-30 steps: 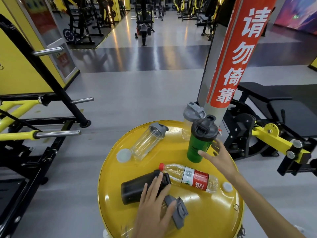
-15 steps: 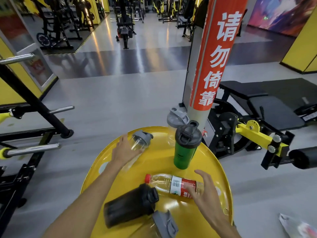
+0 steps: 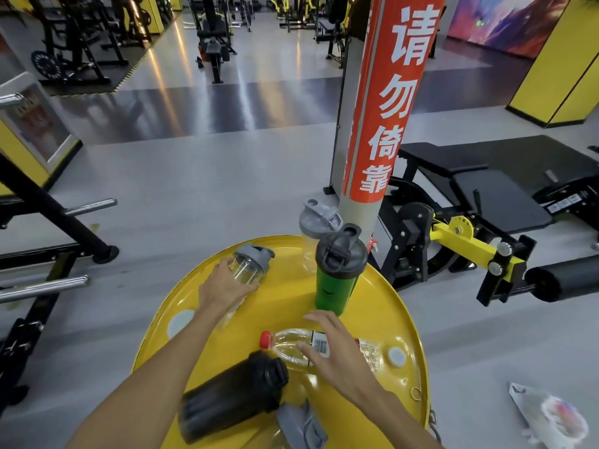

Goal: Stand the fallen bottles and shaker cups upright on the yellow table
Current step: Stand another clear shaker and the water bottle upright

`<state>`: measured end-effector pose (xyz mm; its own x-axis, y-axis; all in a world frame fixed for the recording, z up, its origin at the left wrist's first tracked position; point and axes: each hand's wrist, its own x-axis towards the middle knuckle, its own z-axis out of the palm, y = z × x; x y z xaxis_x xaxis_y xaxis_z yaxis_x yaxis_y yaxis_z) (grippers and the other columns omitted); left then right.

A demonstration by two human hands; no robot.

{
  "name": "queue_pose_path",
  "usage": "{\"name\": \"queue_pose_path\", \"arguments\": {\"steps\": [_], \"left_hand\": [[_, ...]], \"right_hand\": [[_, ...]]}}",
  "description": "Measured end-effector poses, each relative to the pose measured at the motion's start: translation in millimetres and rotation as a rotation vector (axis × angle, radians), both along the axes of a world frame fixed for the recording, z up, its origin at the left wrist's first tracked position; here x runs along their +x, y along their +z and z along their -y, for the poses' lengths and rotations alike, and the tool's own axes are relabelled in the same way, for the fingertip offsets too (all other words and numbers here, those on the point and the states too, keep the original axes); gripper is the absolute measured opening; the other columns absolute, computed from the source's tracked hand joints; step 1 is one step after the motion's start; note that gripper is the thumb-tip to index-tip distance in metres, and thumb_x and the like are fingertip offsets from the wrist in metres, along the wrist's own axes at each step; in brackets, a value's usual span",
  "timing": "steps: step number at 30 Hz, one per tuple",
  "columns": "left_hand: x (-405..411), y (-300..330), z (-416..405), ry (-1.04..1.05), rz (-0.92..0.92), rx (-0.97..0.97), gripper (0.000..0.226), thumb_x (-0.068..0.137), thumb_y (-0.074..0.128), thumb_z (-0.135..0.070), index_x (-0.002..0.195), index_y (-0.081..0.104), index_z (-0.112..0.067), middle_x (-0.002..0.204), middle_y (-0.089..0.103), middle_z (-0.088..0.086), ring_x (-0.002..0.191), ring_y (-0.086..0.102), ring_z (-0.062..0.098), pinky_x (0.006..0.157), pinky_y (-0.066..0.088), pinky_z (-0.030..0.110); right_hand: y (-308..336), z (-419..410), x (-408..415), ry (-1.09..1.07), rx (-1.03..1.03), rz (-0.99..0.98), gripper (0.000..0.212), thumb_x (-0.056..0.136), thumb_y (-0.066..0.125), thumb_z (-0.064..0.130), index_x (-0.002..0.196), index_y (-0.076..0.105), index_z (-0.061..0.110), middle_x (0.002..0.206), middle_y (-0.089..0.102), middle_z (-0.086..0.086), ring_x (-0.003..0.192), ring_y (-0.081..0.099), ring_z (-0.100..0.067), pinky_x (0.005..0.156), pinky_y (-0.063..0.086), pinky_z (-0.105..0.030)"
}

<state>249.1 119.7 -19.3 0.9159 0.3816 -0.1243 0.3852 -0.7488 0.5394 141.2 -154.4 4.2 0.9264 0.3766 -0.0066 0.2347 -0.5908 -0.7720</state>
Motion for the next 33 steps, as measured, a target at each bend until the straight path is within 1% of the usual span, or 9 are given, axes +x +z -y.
{"name": "queue_pose_path", "arguments": {"steps": [4,9,13,16,19,25,27,31,33], "left_hand": [[-0.4,6.9,4.6,0.032,0.082,-0.070,0.094,0.053,0.085,-0.057,0.133,0.047,-0.024,0.118,0.063,-0.006,0.105,0.061,0.021,0.082,0.053,0.041],[11.5,28.5,18.5,0.105,0.319,-0.322,0.086,0.056,0.093,-0.037,0.123,0.042,-0.023,0.112,0.059,-0.001,0.096,0.061,0.021,0.067,0.048,0.031],[18.9,37.0,26.0,0.074,0.433,-0.517,0.087,0.060,0.096,-0.024,0.124,0.038,-0.020,0.122,0.054,0.003,0.108,0.057,0.019,0.075,0.047,0.023],[18.4,34.4,31.9,0.065,0.527,-0.572,0.090,0.058,0.098,-0.020,0.125,0.038,-0.016,0.121,0.052,0.002,0.109,0.054,0.015,0.074,0.047,0.008],[18.8,31.2,43.8,0.121,0.639,-0.616,0.093,0.056,0.099,-0.021,0.124,0.036,-0.015,0.121,0.050,0.001,0.109,0.053,0.014,0.077,0.044,0.004],[23.9,27.3,80.4,0.292,0.819,-0.716,0.101,0.053,0.099,-0.020,0.127,0.030,-0.012,0.129,0.044,0.005,0.114,0.049,0.016,0.091,0.048,0.017],[25.9,21.1,89.2,0.262,0.834,-0.710,0.103,0.055,0.099,-0.020,0.129,0.029,-0.012,0.131,0.041,0.007,0.118,0.048,0.017,0.095,0.048,0.022],[25.8,6.0,97.0,0.209,0.792,-0.711,0.099,0.066,0.093,-0.023,0.136,0.024,-0.011,0.137,0.034,0.008,0.127,0.042,0.020,0.106,0.043,0.044],[23.5,2.9,95.4,0.145,0.757,-0.716,0.097,0.072,0.090,-0.025,0.139,0.020,-0.013,0.141,0.031,0.009,0.131,0.039,0.020,0.109,0.041,0.043]], "right_hand": [[4.2,-1.5,6.4,0.004,-0.015,0.024,0.048,0.095,0.055,0.052,0.138,0.045,0.034,0.140,0.038,0.024,0.128,0.038,0.005,0.097,0.029,-0.005],[6.4,0.5,8.6,0.010,-0.029,0.043,0.048,0.095,0.054,0.054,0.138,0.044,0.035,0.141,0.038,0.024,0.128,0.039,0.005,0.099,0.032,-0.010],[9.1,-1.8,10.4,0.017,-0.023,0.045,0.048,0.095,0.053,0.054,0.138,0.044,0.035,0.141,0.039,0.023,0.128,0.038,0.005,0.097,0.030,-0.007],[9.9,-5.0,11.4,0.026,-0.022,0.048,0.046,0.095,0.053,0.053,0.137,0.044,0.036,0.140,0.039,0.024,0.127,0.038,0.005,0.096,0.028,-0.003],[9.0,-7.4,11.4,0.026,-0.015,0.039,0.044,0.096,0.054,0.051,0.137,0.044,0.036,0.139,0.039,0.024,0.127,0.038,0.006,0.092,0.027,0.001],[8.0,-9.0,14.9,0.023,-0.011,0.060,0.043,0.097,0.055,0.047,0.136,0.046,0.033,0.137,0.042,0.022,0.126,0.039,0.006,0.094,0.028,0.000],[7.6,-9.0,17.2,0.012,0.000,0.068,0.043,0.096,0.055,0.047,0.136,0.047,0.033,0.136,0.043,0.022,0.124,0.040,0.006,0.095,0.031,-0.003],[4.3,-9.0,20.4,0.007,0.007,0.079,0.041,0.097,0.055,0.046,0.135,0.048,0.033,0.136,0.044,0.021,0.124,0.042,0.005,0.095,0.035,-0.007],[1.2,-9.9,20.5,0.013,-0.009,0.081,0.040,0.097,0.055,0.045,0.135,0.048,0.032,0.137,0.044,0.019,0.124,0.042,0.003,0.096,0.035,-0.008]]}}
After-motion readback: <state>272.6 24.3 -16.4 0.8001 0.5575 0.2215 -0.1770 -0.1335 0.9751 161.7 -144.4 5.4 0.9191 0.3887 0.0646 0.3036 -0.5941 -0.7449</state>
